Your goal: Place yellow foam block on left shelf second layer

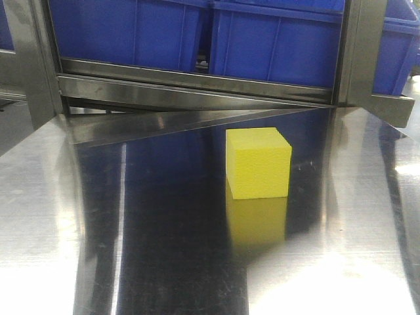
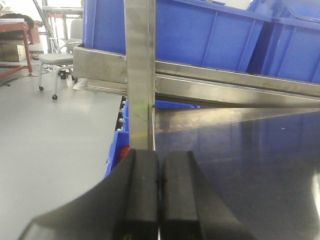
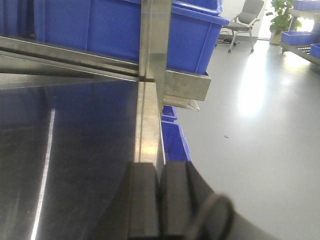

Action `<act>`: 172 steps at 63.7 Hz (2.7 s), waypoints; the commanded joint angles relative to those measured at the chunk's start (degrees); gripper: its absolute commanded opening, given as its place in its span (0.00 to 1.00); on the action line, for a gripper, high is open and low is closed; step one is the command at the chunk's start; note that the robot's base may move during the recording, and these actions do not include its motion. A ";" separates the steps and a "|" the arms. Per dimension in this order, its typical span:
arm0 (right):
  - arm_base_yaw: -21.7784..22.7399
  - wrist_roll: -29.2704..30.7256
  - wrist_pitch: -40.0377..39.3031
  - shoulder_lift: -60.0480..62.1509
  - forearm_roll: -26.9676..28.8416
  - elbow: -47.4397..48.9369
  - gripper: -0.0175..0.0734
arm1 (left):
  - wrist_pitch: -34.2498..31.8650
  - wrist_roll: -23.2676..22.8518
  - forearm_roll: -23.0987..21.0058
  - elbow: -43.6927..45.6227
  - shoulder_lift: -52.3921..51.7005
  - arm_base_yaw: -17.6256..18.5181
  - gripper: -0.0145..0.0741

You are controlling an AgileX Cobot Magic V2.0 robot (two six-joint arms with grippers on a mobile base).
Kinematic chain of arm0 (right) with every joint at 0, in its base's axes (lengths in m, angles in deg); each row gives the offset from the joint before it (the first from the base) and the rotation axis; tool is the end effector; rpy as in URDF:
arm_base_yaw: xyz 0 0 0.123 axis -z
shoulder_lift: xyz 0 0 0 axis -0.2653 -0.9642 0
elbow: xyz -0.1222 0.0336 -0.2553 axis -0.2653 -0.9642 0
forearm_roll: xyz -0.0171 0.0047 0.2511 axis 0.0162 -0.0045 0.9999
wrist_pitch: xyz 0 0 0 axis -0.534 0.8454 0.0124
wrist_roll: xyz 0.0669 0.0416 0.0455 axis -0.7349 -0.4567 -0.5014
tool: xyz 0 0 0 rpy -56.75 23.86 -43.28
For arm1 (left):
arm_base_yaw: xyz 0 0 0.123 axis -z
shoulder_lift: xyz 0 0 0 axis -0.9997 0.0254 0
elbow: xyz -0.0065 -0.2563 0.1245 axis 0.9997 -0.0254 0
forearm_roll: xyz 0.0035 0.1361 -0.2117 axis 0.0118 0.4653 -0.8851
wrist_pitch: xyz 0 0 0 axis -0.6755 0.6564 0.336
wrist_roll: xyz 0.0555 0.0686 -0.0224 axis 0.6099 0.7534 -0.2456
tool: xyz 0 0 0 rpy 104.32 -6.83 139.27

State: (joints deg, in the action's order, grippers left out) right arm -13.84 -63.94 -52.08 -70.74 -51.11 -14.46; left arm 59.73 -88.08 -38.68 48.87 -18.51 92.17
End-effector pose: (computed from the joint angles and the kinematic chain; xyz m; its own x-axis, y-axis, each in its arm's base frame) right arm 0.0567 -0.0022 0.1917 -0.0593 -0.0407 -0.9974 0.0321 0.9986 -0.0427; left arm 0.0561 -0.0026 0.2044 0.0021 -0.0666 -0.9978 0.0524 0.9964 -0.0664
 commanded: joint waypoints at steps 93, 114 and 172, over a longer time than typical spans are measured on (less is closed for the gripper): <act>0.37 -2.85 -4.05 -4.33 -0.65 16.63 0.26 | -4.84 -0.22 -0.42 -1.58 -0.77 -0.02 0.32; -3.90 -2.85 6.36 -25.36 -0.65 36.65 0.42 | -4.84 -0.22 -0.42 -1.58 -0.77 -0.02 0.32; -39.15 -28.92 51.29 -84.84 -9.57 85.15 0.89 | -4.84 -0.22 -0.42 -1.58 -0.77 -0.02 0.32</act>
State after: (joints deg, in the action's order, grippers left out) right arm -51.08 -89.52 1.04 -154.05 -58.29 65.90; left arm 59.73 -88.08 -38.68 48.87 -18.51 92.17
